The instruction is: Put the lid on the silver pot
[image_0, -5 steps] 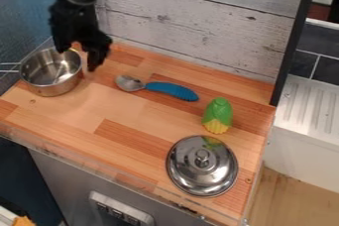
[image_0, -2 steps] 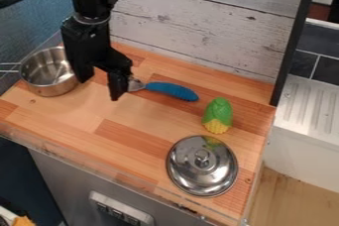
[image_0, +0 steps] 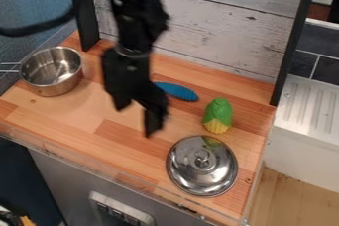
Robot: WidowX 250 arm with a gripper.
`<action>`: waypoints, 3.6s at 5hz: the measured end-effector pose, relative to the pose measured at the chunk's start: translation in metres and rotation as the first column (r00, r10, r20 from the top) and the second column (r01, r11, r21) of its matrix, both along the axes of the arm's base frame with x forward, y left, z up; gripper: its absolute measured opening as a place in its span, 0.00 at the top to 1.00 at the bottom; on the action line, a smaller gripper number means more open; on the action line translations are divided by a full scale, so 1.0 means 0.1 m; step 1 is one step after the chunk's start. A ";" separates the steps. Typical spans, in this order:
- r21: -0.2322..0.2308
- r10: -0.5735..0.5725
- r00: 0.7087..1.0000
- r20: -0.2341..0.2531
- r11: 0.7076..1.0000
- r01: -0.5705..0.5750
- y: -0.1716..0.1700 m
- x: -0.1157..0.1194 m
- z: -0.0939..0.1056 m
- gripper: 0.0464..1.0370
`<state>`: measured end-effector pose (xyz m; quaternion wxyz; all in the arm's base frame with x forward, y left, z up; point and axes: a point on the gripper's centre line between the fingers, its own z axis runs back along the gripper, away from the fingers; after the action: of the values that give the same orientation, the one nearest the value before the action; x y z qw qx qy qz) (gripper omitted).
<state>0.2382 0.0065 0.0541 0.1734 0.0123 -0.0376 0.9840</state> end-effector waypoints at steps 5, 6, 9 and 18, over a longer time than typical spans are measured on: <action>0.034 -0.183 0.979 -0.088 0.982 0.187 -0.69 0.11 -0.46 0.09; 0.044 -0.162 0.984 -0.076 0.985 0.166 -0.70 0.16 -0.48 0.37; 0.065 -0.141 0.988 -0.061 0.987 0.145 -0.67 0.17 -0.48 0.77; 0.144 0.628 0.776 0.052 0.764 -0.628 1.96 0.44 0.09 0.77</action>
<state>0.2824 0.2027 0.0632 -0.1672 0.0369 -0.1067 0.9794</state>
